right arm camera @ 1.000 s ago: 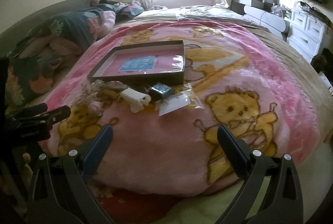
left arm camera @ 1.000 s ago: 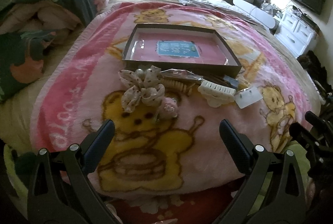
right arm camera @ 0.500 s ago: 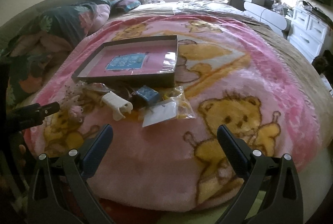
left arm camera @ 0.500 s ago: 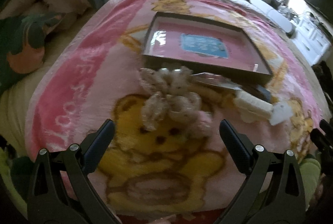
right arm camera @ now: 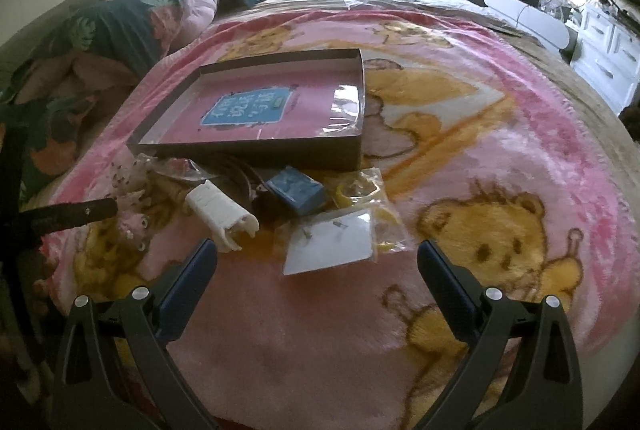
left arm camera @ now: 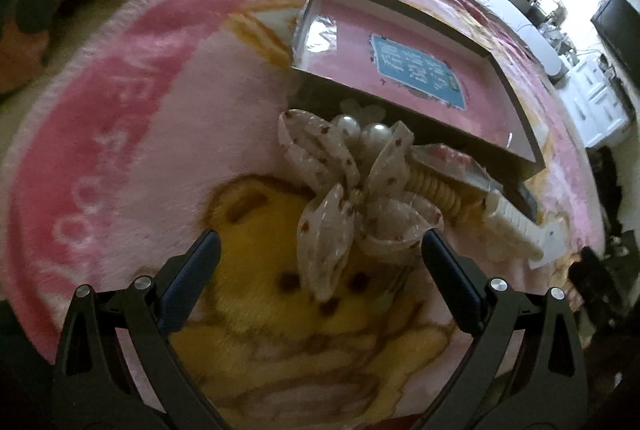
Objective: Organize jewelry
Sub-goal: 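Reach the left tool to the polka-dot bow clip and close on it, then carry the bow clip with the left tool into the box and release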
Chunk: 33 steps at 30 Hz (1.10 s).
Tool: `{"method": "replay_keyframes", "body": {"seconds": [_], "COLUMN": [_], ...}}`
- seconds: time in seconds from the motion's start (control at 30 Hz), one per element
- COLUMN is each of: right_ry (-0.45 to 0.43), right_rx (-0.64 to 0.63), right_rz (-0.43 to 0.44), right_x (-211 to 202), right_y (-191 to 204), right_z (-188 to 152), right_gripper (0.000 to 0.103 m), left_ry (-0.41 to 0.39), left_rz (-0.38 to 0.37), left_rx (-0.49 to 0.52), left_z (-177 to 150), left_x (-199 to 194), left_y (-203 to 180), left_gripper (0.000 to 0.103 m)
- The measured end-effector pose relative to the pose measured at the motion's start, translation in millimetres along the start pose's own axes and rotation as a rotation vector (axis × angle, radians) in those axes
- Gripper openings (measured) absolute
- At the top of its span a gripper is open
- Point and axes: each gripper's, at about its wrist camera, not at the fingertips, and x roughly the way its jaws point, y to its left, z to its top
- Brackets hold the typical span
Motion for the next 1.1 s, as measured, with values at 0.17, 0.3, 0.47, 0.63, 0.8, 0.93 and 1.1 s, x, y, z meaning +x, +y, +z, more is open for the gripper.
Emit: {"method": "replay_keyframes", "body": {"seconds": [0.17, 0.3, 0.47, 0.63, 0.8, 0.93, 1.1], "right_ry": [0.011, 0.019, 0.041, 0.077, 0.062, 0.014, -0.044], "right_rx": [0.020, 0.052, 0.097, 0.190, 0.240, 0.221, 0.166], "right_rz": [0.004, 0.010, 0.026, 0.081, 0.154, 0.166, 0.145], "right_x": [6.7, 10.1, 18.3, 29.3, 27.5, 14.2, -4.6], "right_y": [-3.6, -11.4, -18.9, -32.0, -41.4, -39.8, -37.1], "right_z": [-0.9, -1.1, -2.0, -2.8, -5.1, -4.2, 2.4], "right_gripper": [0.099, 0.099, 0.098, 0.061, 0.017, 0.007, 0.004], "left_ry": [0.008, -0.020, -0.053, -0.099, -0.142, -0.167, -0.201], "left_rz": [-0.027, -0.056, -0.089, -0.084, -0.072, -0.065, -0.056], "left_rx": [-0.008, 0.014, 0.028, 0.023, 0.025, 0.025, 0.025], "left_z": [9.5, 9.9, 7.0, 3.8, -0.9, -1.2, 2.4], "left_x": [15.3, 14.7, 5.6, -11.7, -31.2, -41.9, -55.9], "left_y": [-8.8, -11.1, -5.7, 4.1, 12.0, 16.4, 18.8], "left_gripper": [0.069, 0.029, 0.012, 0.009, 0.009, 0.009, 0.009]}}
